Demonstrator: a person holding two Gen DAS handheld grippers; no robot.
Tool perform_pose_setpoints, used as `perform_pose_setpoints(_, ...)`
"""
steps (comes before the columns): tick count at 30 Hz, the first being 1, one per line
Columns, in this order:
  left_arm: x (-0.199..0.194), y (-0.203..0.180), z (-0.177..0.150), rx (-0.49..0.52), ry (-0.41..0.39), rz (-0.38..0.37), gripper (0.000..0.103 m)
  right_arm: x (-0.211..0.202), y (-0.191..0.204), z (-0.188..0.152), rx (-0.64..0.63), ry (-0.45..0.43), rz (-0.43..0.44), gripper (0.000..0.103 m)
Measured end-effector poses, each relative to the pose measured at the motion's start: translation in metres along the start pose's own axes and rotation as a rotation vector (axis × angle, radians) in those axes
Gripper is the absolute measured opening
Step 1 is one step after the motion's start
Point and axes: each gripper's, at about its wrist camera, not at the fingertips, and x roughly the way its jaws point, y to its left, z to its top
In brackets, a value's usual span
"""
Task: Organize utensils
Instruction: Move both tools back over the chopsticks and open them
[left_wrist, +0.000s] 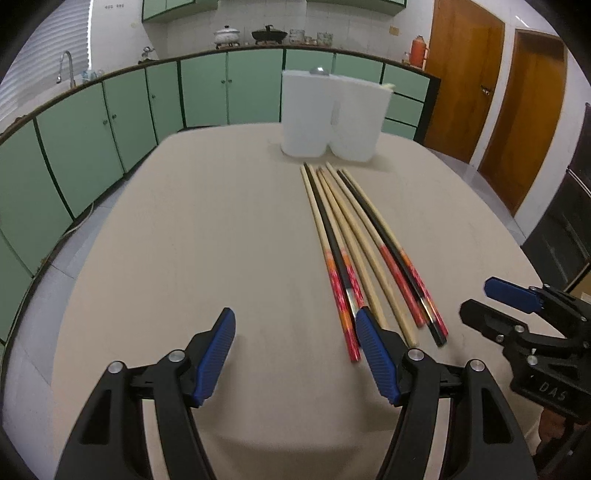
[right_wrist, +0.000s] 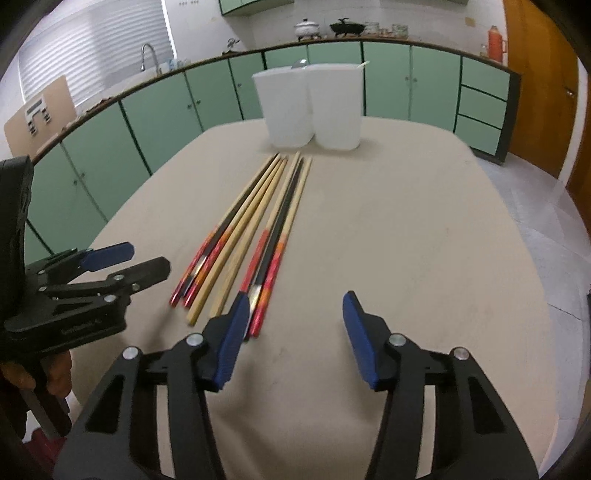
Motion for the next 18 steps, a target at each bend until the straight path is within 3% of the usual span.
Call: perform_pose_setpoints(18, 0.005, 0.000, -0.014, -0.043, -0.043, 0.061, 0.066, 0.011, 0.016, -0.009, -0.044, -0.008, -0.051, 0.045)
